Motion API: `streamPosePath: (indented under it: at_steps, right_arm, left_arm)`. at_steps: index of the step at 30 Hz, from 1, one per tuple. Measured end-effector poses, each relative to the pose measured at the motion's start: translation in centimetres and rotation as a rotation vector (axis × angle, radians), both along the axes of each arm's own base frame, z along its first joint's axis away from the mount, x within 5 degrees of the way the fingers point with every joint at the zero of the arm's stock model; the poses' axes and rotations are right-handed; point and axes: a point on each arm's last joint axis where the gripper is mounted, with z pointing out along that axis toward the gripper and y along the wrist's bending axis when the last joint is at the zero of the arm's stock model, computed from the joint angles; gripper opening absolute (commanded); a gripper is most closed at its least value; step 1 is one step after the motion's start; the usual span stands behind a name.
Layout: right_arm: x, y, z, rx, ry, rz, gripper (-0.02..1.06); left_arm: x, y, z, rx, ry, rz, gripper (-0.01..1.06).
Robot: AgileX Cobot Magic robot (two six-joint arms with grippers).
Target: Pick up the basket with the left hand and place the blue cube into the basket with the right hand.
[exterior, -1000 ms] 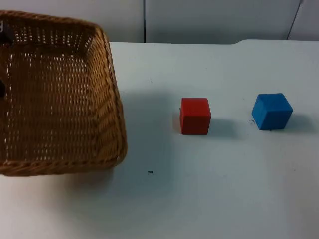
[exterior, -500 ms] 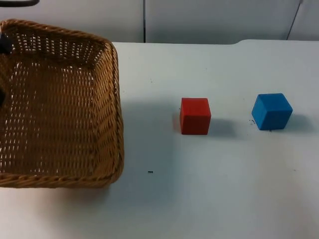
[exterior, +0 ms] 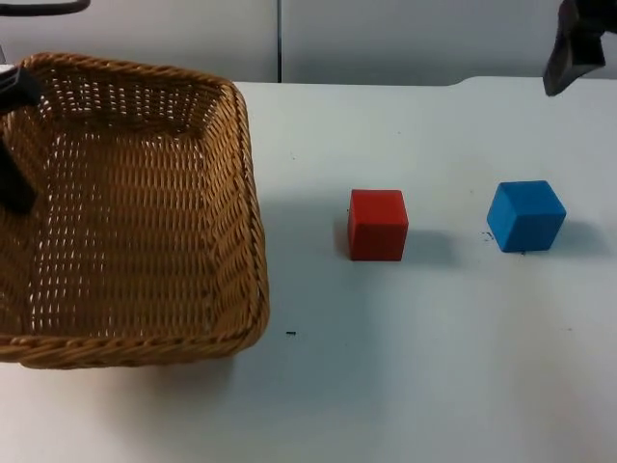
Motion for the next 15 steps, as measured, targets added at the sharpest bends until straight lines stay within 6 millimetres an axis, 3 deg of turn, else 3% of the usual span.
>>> streamPosePath:
  at_steps: [7,15]
  right_arm:
    - [1.1,0.5,-4.9,-0.004,0.118,-0.006,1.01]
    - [1.5,2.0,-7.5,0.002,0.152,-0.002,1.0]
  left_arm:
    - [1.0,-0.1,1.1,-0.017,-0.023,-0.013,0.0]
    - [1.0,-0.2,1.3,-0.025,-0.021,-0.015,0.0]
